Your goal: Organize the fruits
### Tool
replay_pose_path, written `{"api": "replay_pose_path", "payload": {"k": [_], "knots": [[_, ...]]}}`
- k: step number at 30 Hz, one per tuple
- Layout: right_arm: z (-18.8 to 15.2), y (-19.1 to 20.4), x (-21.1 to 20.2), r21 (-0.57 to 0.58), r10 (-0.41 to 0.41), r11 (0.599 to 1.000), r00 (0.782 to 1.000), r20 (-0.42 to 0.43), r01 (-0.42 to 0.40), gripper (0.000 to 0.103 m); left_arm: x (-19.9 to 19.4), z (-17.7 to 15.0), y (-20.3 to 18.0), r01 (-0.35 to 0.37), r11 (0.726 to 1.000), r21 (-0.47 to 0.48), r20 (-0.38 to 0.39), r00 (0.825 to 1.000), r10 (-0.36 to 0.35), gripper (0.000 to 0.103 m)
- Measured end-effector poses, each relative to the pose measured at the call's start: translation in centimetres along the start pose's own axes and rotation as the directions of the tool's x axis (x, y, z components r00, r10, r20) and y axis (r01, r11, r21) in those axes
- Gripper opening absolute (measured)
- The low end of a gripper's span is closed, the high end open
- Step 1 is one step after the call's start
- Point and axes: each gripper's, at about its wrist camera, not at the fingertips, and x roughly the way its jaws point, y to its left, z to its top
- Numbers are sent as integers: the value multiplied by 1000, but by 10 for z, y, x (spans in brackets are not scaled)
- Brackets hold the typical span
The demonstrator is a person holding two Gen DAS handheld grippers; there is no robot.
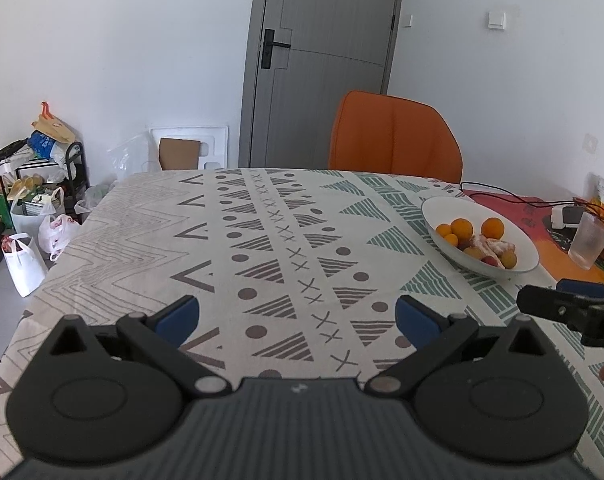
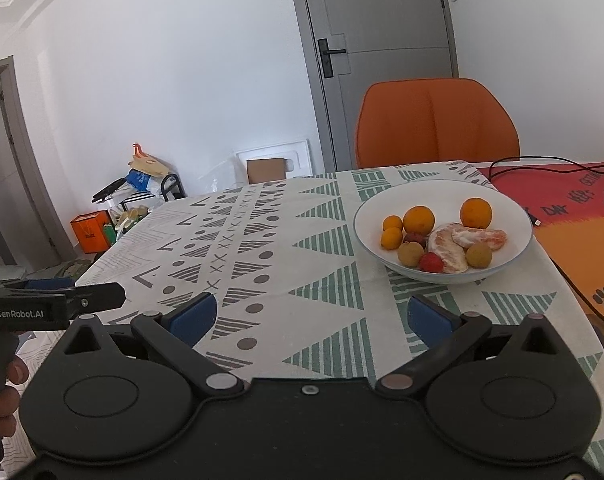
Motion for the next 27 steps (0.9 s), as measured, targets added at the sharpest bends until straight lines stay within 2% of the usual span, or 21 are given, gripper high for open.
{"api": "replay_pose_path", "payload": {"k": [27], "knots": [[-1,0,1,-2,-5,1000,1000,-3,5,103,-1,-3,5,-1,1000,-9,-6,1000,0,103]]}}
